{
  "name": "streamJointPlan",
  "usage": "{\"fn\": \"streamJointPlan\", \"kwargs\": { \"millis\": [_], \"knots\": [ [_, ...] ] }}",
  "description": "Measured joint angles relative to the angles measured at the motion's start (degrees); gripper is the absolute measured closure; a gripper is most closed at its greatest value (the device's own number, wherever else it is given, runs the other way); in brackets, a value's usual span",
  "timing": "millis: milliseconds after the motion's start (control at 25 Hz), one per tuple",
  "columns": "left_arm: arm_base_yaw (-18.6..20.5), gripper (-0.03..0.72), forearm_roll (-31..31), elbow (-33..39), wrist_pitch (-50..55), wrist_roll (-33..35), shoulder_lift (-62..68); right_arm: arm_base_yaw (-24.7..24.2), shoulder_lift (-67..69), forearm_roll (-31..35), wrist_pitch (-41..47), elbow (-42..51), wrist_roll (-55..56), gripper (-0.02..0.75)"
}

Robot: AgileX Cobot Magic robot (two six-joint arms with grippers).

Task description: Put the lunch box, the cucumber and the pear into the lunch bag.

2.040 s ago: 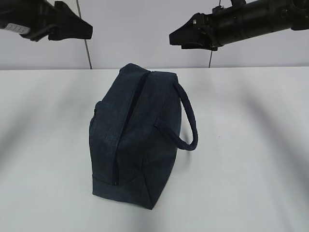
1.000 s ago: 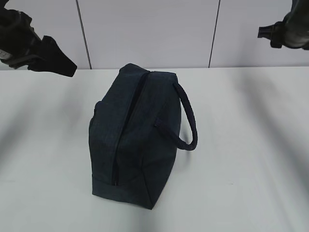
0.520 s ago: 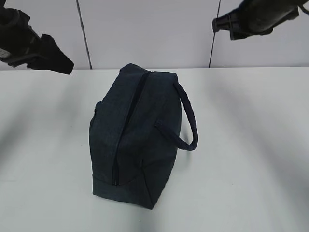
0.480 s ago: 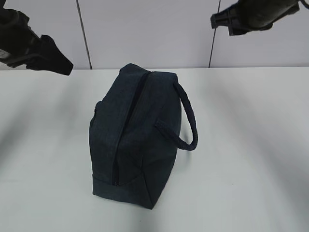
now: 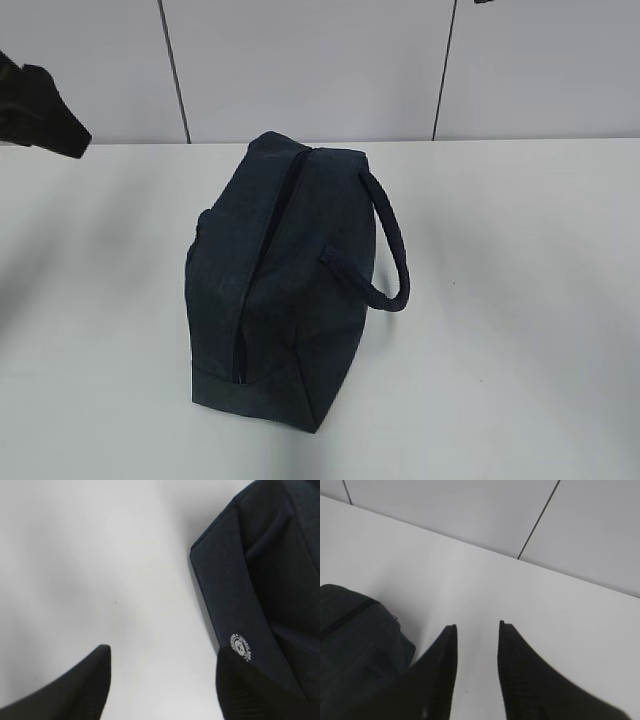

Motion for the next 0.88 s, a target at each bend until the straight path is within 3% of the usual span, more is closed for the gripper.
{"fn": "streamJointPlan", "kwargs": {
  "millis": [320, 600, 880],
  "knots": [
    [0.00, 0.293, 0.30, 0.00, 1.28, -1.58, -11.86, 1.51, -10.51, 7.38, 7.08, 2.45, -3.73, 0.505],
    [0.00, 0.293, 0.49, 0.49, 6.63, -2.69, -20.78, 1.51, -24.96, 8.40, 8.31, 10.93, -7.60, 0.505],
    [0.00, 0.293, 0.51, 11.39, 9.11, -5.99, -34.40, 1.51, -39.74, 8.60, 12.02, 20.63, -9.91, 0.505]
  ]
}}
